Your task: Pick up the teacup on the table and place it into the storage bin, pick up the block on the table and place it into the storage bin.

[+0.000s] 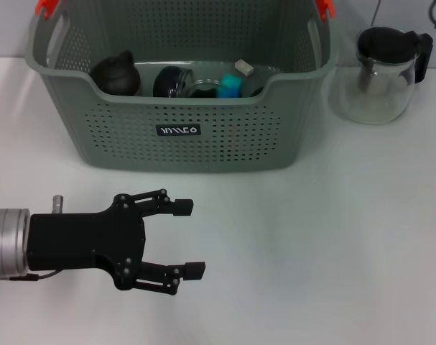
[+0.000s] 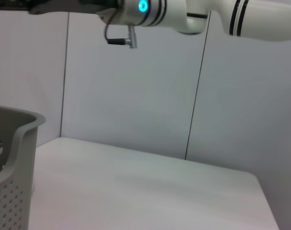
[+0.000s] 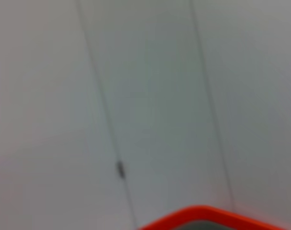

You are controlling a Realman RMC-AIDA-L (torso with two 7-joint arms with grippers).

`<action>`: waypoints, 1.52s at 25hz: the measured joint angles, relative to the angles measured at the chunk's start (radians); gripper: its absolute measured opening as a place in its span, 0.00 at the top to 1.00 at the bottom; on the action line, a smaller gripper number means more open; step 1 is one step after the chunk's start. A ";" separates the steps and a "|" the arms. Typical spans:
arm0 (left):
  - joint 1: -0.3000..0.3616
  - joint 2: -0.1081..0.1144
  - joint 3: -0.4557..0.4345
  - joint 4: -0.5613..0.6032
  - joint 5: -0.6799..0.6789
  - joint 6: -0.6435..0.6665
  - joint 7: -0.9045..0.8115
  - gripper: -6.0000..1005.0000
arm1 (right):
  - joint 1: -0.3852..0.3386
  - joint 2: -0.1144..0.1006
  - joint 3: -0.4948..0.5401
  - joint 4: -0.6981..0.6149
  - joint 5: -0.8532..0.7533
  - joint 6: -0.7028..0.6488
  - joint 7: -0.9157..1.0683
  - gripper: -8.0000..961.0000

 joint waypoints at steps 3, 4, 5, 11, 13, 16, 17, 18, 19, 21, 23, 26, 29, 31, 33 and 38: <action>0.000 0.002 -0.002 -0.005 -0.012 0.013 0.000 0.07 | -0.037 -0.002 0.037 0.012 0.077 -0.135 -0.069 0.14; -0.001 0.003 -0.002 -0.005 -0.015 0.021 0.000 0.07 | -0.055 -0.001 0.047 0.015 0.096 -0.183 -0.094 0.10; -0.001 0.004 -0.002 -0.006 -0.017 0.029 0.000 0.07 | -0.071 0.001 0.053 0.015 0.106 -0.225 -0.119 0.05; -0.001 0.007 -0.004 -0.006 -0.019 0.062 -0.001 0.07 | -0.184 0.022 0.050 0.060 0.071 -0.426 -0.344 0.02; 0.001 0.007 -0.005 -0.006 -0.019 0.065 -0.002 0.07 | -0.219 0.030 0.049 0.096 0.020 -0.456 -0.424 0.02; 0.003 0.006 -0.022 -0.008 -0.019 0.055 -0.003 0.07 | -0.254 0.038 0.050 0.153 -0.060 -0.462 -0.499 0.02; 0.003 0.005 -0.037 -0.011 -0.019 0.045 -0.003 0.07 | -0.260 0.041 0.052 0.175 -0.085 -0.453 -0.516 0.02; -0.001 0.003 -0.060 -0.019 -0.019 0.032 -0.004 0.07 | -0.264 0.046 0.054 0.214 -0.128 -0.411 -0.534 0.02; -0.007 0.002 -0.083 -0.031 -0.019 0.019 -0.005 0.07 | -0.264 0.046 0.054 0.214 -0.128 -0.411 -0.534 0.02; -0.026 0.005 -0.134 -0.069 -0.019 -0.005 -0.008 0.07 | -0.260 0.054 0.049 0.238 -0.163 -0.365 -0.541 0.02; -0.041 0.011 -0.159 -0.102 -0.020 -0.020 -0.010 0.07 | -0.251 0.060 0.046 0.252 -0.188 -0.345 -0.544 0.02; -0.051 0.017 -0.165 -0.119 -0.020 -0.029 -0.010 0.07 | -0.231 0.062 0.038 0.273 -0.203 -0.341 -0.546 0.02; -0.054 0.017 -0.160 -0.120 -0.020 -0.030 -0.010 0.07 | -0.221 0.061 0.032 0.279 -0.203 -0.341 -0.557 0.02; -0.055 0.018 -0.157 -0.121 -0.020 -0.032 -0.010 0.07 | -0.219 0.061 0.032 0.281 -0.203 -0.341 -0.560 0.02; -0.055 0.018 -0.157 -0.122 -0.020 -0.032 -0.010 0.07 | -0.215 0.061 0.032 0.284 -0.202 -0.340 -0.563 0.02; -0.057 0.017 -0.156 -0.123 -0.020 -0.033 -0.010 0.07 | -0.211 0.060 0.032 0.287 -0.200 -0.337 -0.563 0.02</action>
